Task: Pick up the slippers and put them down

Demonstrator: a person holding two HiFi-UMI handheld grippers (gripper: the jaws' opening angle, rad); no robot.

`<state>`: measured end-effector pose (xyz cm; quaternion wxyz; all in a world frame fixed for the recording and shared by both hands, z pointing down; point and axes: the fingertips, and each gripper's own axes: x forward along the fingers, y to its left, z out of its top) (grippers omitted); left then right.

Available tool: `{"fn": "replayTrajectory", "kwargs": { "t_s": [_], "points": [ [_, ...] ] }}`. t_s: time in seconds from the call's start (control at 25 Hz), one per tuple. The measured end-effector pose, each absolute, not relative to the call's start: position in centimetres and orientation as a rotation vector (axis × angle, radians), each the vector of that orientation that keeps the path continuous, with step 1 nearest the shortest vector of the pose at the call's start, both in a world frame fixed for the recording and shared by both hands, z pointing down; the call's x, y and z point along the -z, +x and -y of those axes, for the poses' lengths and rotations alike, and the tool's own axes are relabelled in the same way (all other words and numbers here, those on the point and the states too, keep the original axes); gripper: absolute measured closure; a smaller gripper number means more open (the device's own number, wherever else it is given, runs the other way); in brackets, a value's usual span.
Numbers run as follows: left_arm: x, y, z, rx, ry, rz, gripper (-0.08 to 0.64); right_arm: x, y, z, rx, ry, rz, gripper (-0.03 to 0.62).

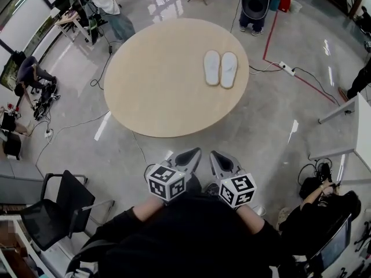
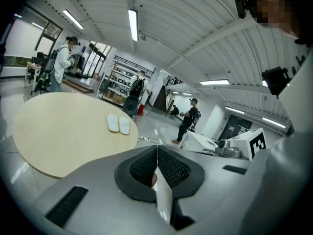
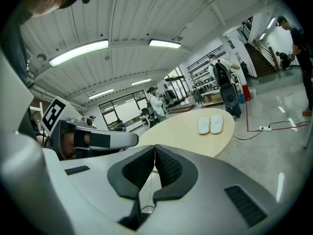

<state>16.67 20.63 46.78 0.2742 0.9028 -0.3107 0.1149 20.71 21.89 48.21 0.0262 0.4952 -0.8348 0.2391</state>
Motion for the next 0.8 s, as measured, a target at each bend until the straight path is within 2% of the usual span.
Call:
{"fn": "replayTrajectory", "kwargs": {
  "t_s": [0.48, 0.8],
  "points": [
    [-47.3, 22.5, -3.5, -0.236, 2.488, 0.677, 0.538, -49.8, 27.8, -6.1, -0.758, 1.723, 2.424, 0.58],
    [-48.1, 20.9, 6.3, -0.167, 2.442, 0.611, 0.537, -50.7, 28.2, 3.0, -0.862, 1.824, 2.303, 0.58]
  ]
}}
